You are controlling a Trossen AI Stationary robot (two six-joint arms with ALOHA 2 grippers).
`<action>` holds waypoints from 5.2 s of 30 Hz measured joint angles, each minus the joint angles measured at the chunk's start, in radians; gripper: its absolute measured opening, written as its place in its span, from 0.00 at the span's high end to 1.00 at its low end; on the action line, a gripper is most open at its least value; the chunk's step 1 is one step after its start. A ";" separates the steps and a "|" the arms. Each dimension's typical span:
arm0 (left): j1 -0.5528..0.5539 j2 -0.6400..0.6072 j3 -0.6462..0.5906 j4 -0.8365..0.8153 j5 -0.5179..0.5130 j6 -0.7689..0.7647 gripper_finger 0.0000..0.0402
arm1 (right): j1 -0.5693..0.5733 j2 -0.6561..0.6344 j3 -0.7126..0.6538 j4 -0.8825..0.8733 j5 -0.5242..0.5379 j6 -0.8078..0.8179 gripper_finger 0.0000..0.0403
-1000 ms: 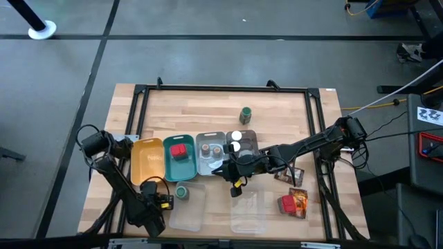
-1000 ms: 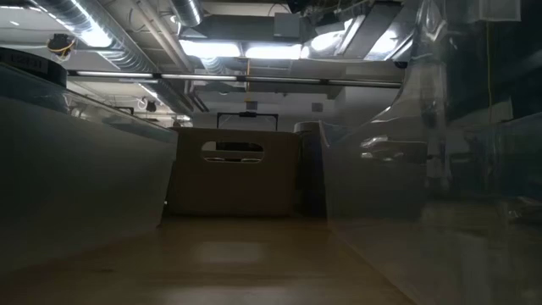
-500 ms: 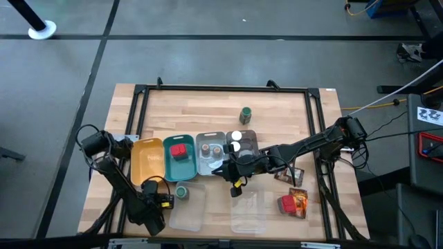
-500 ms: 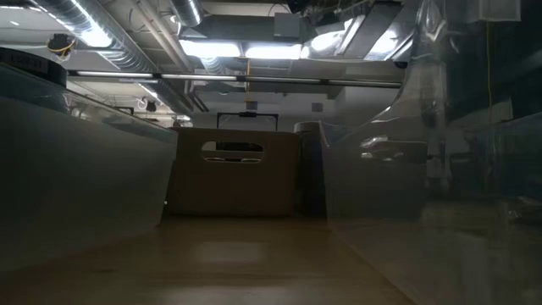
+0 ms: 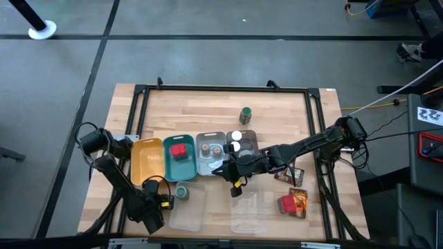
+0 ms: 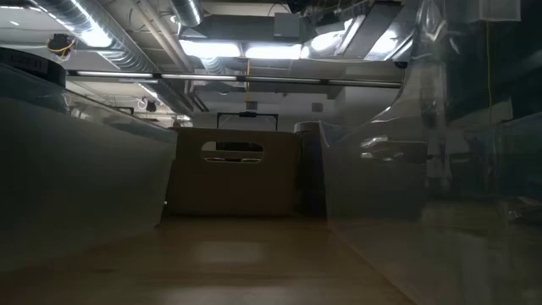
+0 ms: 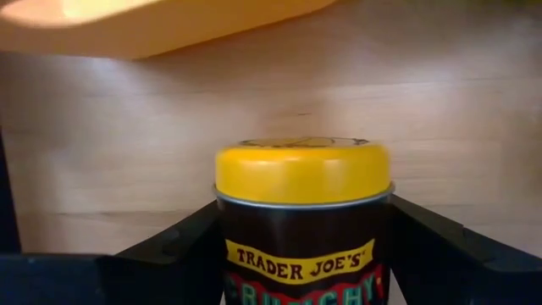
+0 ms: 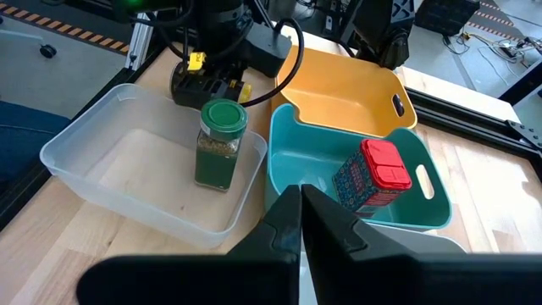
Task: Sort spices by type
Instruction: Put the yellow spice seasoning into the yellow bin
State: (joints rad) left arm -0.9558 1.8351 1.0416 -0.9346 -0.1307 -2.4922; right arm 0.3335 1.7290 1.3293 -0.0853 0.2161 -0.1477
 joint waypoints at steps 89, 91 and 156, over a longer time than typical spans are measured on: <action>0.040 -0.358 0.002 -0.085 -0.238 0.258 0.49 | 0.000 0.007 0.000 0.021 0.000 0.000 0.96; 0.039 -0.381 0.002 -0.083 -0.316 0.285 0.49 | -0.001 0.012 0.000 0.042 0.000 0.000 0.96; -0.079 -0.633 -0.525 -0.533 -1.106 0.170 0.48 | -0.053 0.028 0.000 0.319 0.011 -0.111 0.96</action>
State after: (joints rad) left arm -1.0344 1.2022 0.5171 -1.4677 -1.2370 -2.3220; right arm 0.2806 1.7569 1.3296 0.2340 0.2272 -0.2592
